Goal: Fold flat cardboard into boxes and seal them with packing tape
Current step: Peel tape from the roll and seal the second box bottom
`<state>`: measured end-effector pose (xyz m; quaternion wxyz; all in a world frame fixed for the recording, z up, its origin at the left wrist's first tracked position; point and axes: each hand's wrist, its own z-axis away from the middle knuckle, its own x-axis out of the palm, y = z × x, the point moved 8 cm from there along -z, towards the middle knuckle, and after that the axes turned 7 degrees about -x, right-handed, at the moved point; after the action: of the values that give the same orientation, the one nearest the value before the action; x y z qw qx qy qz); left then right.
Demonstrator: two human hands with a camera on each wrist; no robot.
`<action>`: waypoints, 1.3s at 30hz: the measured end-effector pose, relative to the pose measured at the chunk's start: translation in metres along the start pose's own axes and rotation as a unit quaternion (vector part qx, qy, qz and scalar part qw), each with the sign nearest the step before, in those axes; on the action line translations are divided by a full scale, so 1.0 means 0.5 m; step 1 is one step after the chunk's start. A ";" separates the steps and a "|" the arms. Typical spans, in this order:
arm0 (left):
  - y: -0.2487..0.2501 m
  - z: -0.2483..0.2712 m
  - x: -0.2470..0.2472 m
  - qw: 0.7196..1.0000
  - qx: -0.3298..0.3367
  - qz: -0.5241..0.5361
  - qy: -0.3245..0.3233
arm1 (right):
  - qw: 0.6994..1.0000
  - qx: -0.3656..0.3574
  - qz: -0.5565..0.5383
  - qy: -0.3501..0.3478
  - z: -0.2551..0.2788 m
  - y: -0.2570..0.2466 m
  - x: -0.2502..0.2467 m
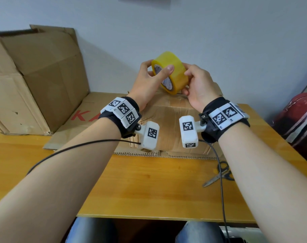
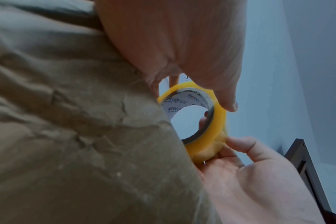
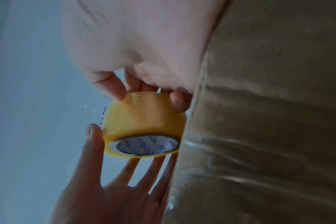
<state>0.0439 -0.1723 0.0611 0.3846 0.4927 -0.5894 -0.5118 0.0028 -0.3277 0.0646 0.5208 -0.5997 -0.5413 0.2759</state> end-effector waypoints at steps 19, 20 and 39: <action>-0.006 -0.006 0.003 1.000 -0.001 -0.003 -0.013 | 1.000 0.013 -0.001 -0.001 -0.001 0.001 0.003; -0.007 -0.007 0.005 1.000 -0.002 -0.005 -0.015 | 1.000 0.015 0.000 0.000 -0.001 0.002 0.002; -0.010 -0.010 0.010 0.999 0.008 -0.033 -0.015 | 1.000 0.006 -0.016 -0.024 -0.012 0.010 0.003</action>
<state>0.0485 -0.1780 0.0567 0.3548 0.5071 -0.5823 -0.5271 0.0105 -0.3276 0.0622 0.5156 -0.5811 -0.5614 0.2852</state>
